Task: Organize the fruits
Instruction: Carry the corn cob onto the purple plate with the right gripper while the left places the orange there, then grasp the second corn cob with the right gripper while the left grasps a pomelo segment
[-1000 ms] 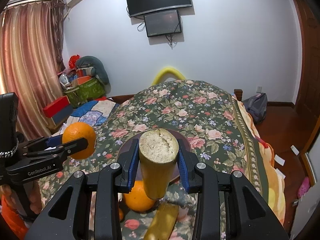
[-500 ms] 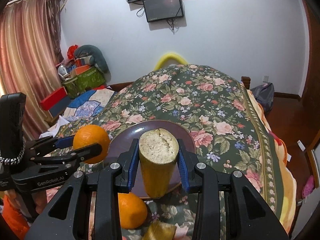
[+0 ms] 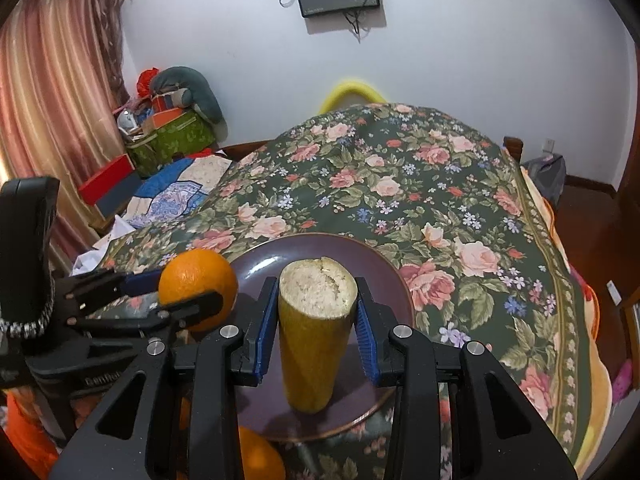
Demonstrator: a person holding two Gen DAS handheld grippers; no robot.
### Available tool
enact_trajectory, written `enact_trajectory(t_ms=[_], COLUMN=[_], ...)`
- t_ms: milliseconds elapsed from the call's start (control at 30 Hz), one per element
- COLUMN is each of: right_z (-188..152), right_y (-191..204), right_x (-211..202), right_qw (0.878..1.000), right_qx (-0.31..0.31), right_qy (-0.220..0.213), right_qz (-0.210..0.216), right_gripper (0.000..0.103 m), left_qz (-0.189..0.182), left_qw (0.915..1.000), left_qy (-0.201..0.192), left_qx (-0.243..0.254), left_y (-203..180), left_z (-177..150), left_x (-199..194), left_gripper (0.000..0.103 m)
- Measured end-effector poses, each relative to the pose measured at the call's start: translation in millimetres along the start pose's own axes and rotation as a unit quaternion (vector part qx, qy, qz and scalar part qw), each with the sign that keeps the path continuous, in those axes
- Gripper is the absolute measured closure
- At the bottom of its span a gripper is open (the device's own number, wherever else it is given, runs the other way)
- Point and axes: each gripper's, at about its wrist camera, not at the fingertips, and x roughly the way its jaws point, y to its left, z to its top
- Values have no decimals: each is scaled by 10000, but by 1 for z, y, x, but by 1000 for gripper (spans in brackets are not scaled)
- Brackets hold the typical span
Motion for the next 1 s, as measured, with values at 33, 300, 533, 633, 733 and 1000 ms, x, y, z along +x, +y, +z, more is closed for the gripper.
enact_trajectory(t_ms=[33, 300, 533, 633, 733, 1000], right_z=[2, 10, 6, 3, 0, -11], right_y=[0, 1, -8, -9, -8, 3], right_x=[3, 13, 0, -9, -24, -70], right_qw=[10000, 9989, 9995, 9995, 9994, 9984], right_qx=[-6, -313, -137, -50, -3, 6], right_qy=[22, 98, 34, -3, -59, -288], right_qz=[14, -333, -292, -298, -351, -487], right_gripper=[70, 56, 49, 49, 49, 49], left_qz=[-19, -31, 42, 84, 116, 175], left_qw=[10000, 9997, 9994, 9992, 9989, 9977], left_qy=[43, -220, -343, -387, -447, -648], left_qx=[-18, 55, -19, -62, -80, 1], left_y=[1, -5, 0, 2, 2, -9], left_z=[1, 7, 7, 3, -2, -16], left_x=[4, -2, -20, -31, -45, -93], left_gripper=[44, 25, 21, 21, 21, 21])
